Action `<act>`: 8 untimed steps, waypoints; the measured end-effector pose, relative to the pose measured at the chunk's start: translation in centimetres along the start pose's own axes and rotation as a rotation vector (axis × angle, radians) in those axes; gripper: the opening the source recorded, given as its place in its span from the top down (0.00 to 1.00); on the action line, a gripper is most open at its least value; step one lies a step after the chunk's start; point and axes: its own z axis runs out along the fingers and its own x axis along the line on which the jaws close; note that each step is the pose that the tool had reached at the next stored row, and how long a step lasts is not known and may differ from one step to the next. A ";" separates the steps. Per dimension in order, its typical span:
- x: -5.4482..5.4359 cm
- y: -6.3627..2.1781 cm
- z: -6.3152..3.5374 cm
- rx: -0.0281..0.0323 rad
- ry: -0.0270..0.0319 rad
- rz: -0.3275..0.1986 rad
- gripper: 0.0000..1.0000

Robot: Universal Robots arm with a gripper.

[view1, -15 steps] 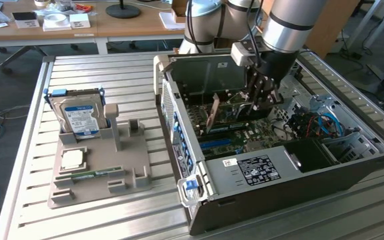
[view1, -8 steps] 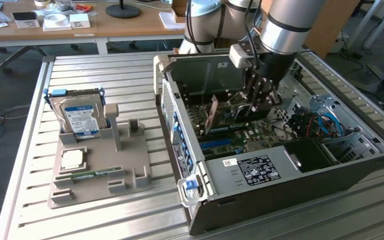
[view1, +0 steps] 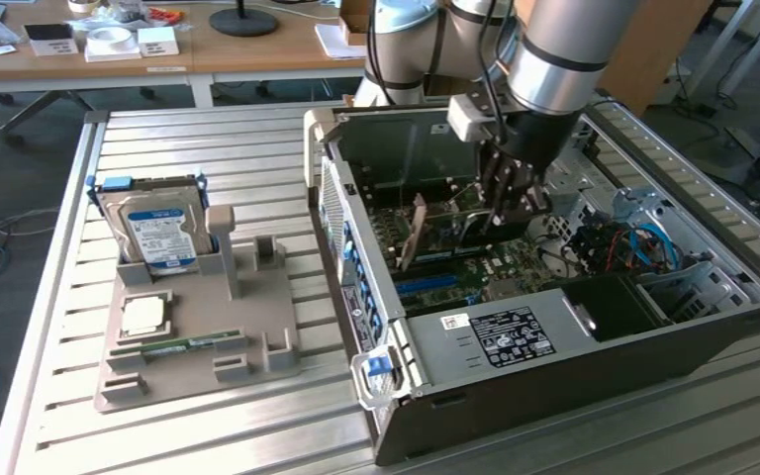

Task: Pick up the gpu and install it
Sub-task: 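Insert the gpu into the slot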

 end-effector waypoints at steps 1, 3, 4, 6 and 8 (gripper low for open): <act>0.0 0.08 0.03 0.0000 -0.0001 -0.001 0.73; 0.0 0.25 0.10 0.0000 -0.0003 -0.004 0.73; 0.0 0.33 0.13 0.0000 -0.0004 -0.006 0.73; 0.1 0.51 0.17 -0.0002 -0.0002 -0.010 0.73; 0.1 0.65 0.22 -0.0004 -0.0004 -0.015 0.73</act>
